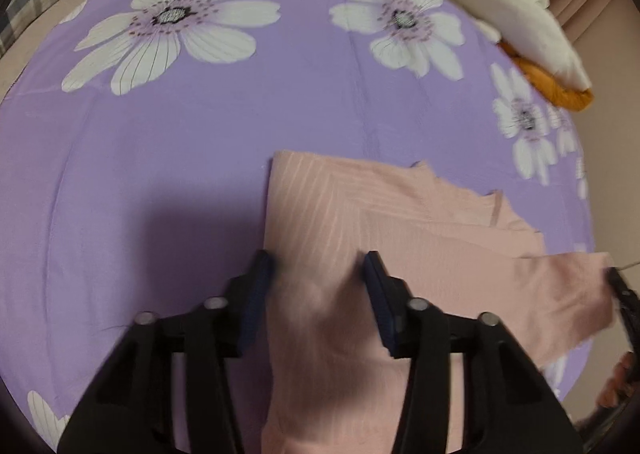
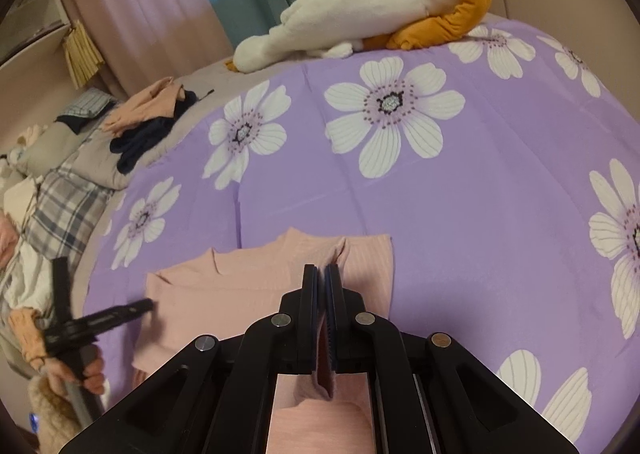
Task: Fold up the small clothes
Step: 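Fold the held side over the sweater body and open the right gripper, then move both grippers to the sweater hem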
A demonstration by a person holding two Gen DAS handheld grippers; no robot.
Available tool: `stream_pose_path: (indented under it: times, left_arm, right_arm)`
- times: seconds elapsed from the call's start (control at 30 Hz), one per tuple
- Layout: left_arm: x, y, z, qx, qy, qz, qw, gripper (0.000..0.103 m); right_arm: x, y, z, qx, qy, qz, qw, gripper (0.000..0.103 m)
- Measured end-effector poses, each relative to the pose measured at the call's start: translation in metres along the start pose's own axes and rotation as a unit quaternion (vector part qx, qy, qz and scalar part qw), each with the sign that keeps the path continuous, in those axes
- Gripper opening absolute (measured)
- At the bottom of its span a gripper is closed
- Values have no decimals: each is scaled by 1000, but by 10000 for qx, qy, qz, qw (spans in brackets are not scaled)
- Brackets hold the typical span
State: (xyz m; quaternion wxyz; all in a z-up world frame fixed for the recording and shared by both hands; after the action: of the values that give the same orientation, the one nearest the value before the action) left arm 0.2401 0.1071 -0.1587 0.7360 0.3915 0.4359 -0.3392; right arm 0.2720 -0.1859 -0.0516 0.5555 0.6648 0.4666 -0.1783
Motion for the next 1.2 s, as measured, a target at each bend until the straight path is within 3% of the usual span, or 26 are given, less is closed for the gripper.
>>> stream_pose_path:
  times: [0.03,0.07,0.13,0.27,0.4,0.6,0.73,0.9,1.07,1.2]
  left_arm:
    - [2,1,-3,-8,154,60,9999,15]
    - [2,2,-6,-22,206,126,9997,11]
    - [-5,4,-13,-156,147,272,9994,4]
    - [-21,8,-31,-195,551,521,9969,1]
    - [-13,4,-49,-476,241,280,9982,2]
    - [-12,-5,-52,-606,-15,149,9981,2]
    - [-15,-11,-44,-476,-33,107,9988,2]
    - [-25,-19,-30,-337,-209,130,9991,5]
    - [-27,-32,-15,-131,-318,51,9994,22]
    - [-23,-47,-8,-59,-285,-40,9996,30]
  right_arm:
    - [1,1,0,-13,-42,-5,10000,6]
    - [2,1,0,-33,-64,-17,10000,6]
    - [4,3,-2,-99,-72,-45,9999,6]
    - [-1,8,-7,-217,-5,128,9997,6]
    - [15,1,10,-28,-104,-15,9999,6]
    - [71,-33,57,386,-670,-841,9934,6]
    - [77,-43,65,538,-598,-880,9929,6]
    - [76,-46,65,387,-919,-851,9914,6]
    - [76,-52,70,398,-1012,-816,9907,6]
    - [78,-52,68,260,-1147,-789,9899,5]
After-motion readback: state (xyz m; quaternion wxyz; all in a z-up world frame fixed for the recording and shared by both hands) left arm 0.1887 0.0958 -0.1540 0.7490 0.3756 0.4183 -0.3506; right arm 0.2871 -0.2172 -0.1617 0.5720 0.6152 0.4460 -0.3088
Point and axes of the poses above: each gripper's, at about its wrist camera, not at the fingertips, and x roughly the way its jaws point, z to its right, y to its top, the point moved 7 cm from there along x, roughly the way its jaws point, and after that the axes turned 9 degrees about -z, right-handed, at the moved point
